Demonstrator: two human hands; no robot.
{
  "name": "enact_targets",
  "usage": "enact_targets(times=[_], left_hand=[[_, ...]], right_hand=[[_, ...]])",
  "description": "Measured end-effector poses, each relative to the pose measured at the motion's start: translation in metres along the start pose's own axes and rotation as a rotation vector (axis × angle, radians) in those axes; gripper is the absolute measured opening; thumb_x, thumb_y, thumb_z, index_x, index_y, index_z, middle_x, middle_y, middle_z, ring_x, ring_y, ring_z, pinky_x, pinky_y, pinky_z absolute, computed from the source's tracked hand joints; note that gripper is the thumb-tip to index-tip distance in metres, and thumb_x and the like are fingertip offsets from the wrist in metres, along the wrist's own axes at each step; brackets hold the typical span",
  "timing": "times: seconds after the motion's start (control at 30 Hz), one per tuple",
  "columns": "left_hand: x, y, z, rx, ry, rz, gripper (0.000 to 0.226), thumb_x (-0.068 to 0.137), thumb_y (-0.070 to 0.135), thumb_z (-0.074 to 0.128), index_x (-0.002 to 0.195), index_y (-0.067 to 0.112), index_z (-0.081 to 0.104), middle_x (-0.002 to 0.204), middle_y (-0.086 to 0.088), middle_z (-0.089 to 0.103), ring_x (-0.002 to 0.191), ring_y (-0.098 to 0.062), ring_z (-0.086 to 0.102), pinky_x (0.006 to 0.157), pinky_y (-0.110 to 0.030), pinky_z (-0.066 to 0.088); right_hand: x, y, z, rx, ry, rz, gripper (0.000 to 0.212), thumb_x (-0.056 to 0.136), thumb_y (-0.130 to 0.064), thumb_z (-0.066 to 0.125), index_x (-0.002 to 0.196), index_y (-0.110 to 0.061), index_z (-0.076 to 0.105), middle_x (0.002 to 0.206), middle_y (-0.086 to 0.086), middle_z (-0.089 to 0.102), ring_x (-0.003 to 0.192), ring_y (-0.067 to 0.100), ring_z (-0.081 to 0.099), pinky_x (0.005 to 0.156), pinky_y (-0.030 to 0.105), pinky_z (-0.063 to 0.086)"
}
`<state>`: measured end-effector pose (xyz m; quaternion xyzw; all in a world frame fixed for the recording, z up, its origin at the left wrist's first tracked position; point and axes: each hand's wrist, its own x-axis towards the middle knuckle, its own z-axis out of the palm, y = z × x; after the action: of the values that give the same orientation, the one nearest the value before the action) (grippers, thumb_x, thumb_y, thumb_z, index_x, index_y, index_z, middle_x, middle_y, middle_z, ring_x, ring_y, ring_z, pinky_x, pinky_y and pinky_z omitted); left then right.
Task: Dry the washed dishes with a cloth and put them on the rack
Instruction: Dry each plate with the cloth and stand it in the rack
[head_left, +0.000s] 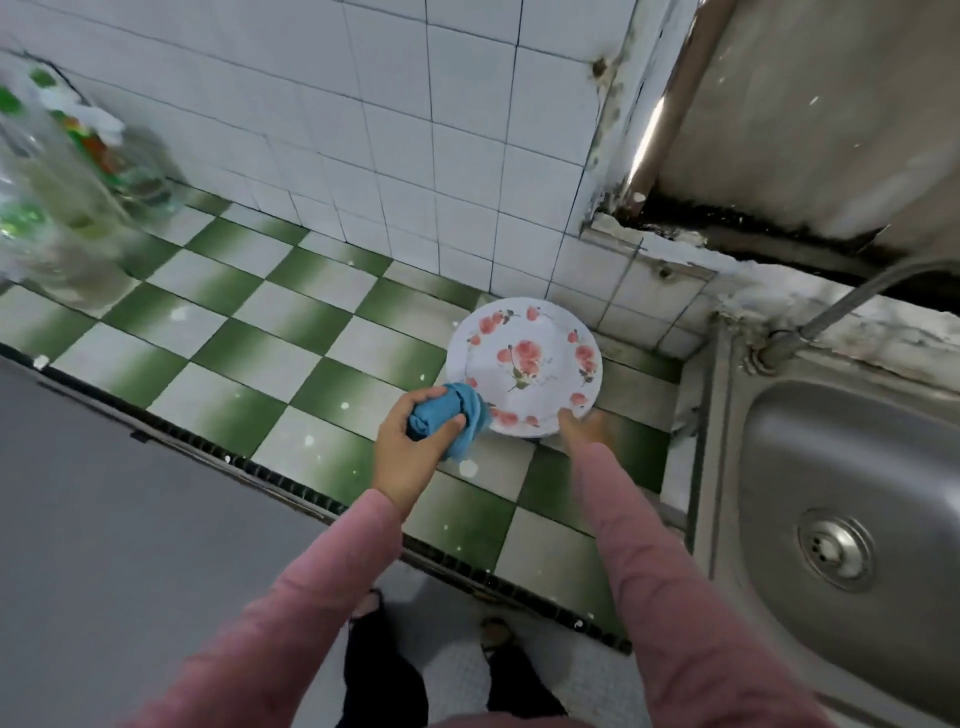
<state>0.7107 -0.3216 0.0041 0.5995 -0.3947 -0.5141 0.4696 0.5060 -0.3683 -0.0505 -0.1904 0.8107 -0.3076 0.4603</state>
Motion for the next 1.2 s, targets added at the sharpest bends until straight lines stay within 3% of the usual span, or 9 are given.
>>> enact_targets(times=[0.17,0.27,0.47,0.6,0.73,0.9,1.07,1.2], left_hand=[[0.039,0.005,-0.042,0.039,-0.147,0.029,0.029,0.083,0.010,0.077,0.104,0.026,0.066,0.117,-0.003,0.063,0.102,-0.018,0.063,0.074,-0.023,0.057],[0.060,0.014,-0.068,0.086,-0.186,0.051,0.030,0.083,0.010,0.076,0.106,0.025,0.064,0.116,0.002,0.062,0.103,-0.013,0.062,0.077,-0.022,0.057],[0.085,0.027,-0.099,0.077,-0.276,0.059,0.032,0.085,0.007,0.074,0.113,0.018,0.062,0.114,0.008,0.059,0.100,-0.009,0.061,0.072,-0.020,0.056],[0.099,0.028,-0.095,0.109,-0.297,0.055,0.032,0.085,0.011,0.075,0.113,0.022,0.062,0.115,0.010,0.059,0.104,-0.010,0.060,0.081,-0.030,0.059],[0.108,0.024,-0.078,0.114,-0.330,0.046,0.033,0.085,0.013,0.075,0.113,0.024,0.062,0.120,0.004,0.058,0.108,-0.014,0.060,0.084,-0.031,0.059],[0.109,0.022,-0.061,0.112,-0.367,0.041,0.033,0.085,0.009,0.074,0.114,0.019,0.062,0.119,0.002,0.058,0.106,-0.014,0.060,0.074,-0.020,0.057],[0.115,0.017,-0.050,0.126,-0.376,0.039,0.034,0.084,0.006,0.074,0.114,0.016,0.061,0.118,0.002,0.057,0.105,-0.012,0.059,0.071,-0.016,0.056],[0.120,0.014,-0.044,0.127,-0.392,0.057,0.035,0.084,0.007,0.074,0.115,0.017,0.061,0.120,0.004,0.055,0.106,-0.014,0.058,0.068,-0.015,0.055]], right_hand=[[-0.001,0.001,0.033,0.043,0.152,0.026,0.029,0.097,-0.013,0.055,0.124,-0.003,0.058,0.123,0.014,0.065,0.102,0.029,0.064,0.091,0.039,0.056],[-0.007,-0.004,0.051,0.066,0.238,0.062,0.032,0.097,-0.011,0.057,0.127,0.000,0.054,0.126,0.017,0.061,0.109,0.033,0.062,0.089,0.033,0.052],[-0.007,-0.007,0.064,0.117,0.347,0.142,0.048,0.093,-0.008,0.064,0.134,0.002,0.043,0.135,0.022,0.052,0.116,0.039,0.058,0.090,0.039,0.051],[-0.005,-0.010,0.065,0.149,0.318,0.169,0.040,0.093,-0.011,0.065,0.129,0.002,0.053,0.127,0.020,0.061,0.111,0.036,0.063,0.090,0.037,0.053],[0.000,-0.010,0.061,0.150,0.309,0.179,0.048,0.088,-0.019,0.071,0.129,-0.001,0.052,0.126,0.018,0.061,0.108,0.036,0.063,0.087,0.038,0.055],[0.014,-0.014,0.051,0.134,0.313,0.228,0.052,0.087,-0.029,0.075,0.123,0.000,0.051,0.117,0.012,0.061,0.106,0.034,0.064,0.081,0.037,0.056],[0.050,0.005,0.050,0.180,0.290,0.270,0.053,0.080,-0.044,0.078,0.112,-0.005,0.062,0.111,0.011,0.069,0.080,0.025,0.065,0.076,0.038,0.059],[0.097,0.027,0.060,0.147,0.279,0.290,0.073,0.066,-0.051,0.086,0.115,-0.009,0.052,0.110,0.006,0.063,0.096,0.028,0.065,0.083,0.041,0.057]])
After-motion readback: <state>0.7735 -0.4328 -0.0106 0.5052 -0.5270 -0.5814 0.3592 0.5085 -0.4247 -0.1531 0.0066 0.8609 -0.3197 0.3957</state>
